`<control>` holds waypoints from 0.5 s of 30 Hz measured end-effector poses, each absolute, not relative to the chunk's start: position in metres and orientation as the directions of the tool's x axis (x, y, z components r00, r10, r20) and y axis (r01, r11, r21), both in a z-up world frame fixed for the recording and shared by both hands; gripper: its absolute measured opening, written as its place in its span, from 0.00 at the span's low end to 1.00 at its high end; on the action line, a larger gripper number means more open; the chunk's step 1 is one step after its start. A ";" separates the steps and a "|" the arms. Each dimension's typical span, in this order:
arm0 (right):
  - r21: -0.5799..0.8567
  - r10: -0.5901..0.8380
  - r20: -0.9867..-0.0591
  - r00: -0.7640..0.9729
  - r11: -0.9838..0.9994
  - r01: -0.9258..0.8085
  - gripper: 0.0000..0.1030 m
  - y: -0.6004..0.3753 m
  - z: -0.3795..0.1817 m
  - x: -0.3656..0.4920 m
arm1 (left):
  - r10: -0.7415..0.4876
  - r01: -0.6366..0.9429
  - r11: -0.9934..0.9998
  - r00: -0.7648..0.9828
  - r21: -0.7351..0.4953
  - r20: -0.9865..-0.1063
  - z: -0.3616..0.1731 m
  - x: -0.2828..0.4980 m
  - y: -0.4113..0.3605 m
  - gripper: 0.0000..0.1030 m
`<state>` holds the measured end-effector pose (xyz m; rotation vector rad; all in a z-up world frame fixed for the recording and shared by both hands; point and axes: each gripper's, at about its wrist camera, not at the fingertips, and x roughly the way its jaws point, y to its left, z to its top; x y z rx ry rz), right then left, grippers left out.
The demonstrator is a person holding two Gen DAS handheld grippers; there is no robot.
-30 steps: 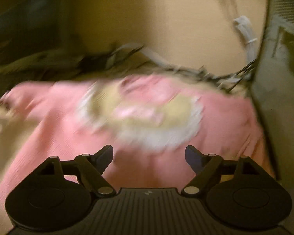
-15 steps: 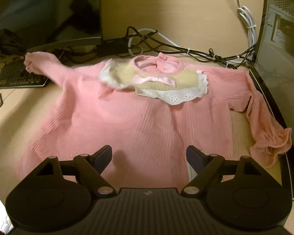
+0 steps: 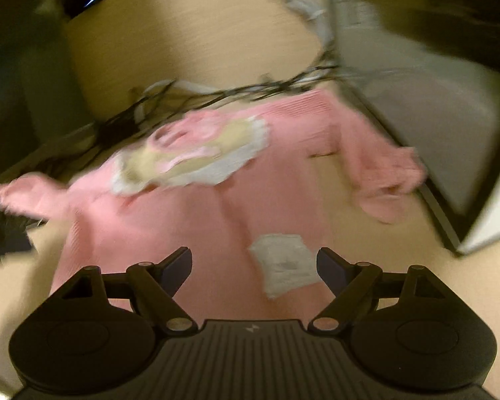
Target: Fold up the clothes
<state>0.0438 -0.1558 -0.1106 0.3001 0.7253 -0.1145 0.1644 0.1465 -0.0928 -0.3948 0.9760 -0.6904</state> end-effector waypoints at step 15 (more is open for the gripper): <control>0.274 0.087 -0.686 0.722 0.951 0.145 0.81 -0.151 -0.124 0.039 | -0.602 0.296 0.798 0.351 -0.525 -0.717 -0.114 0.143 0.103 0.75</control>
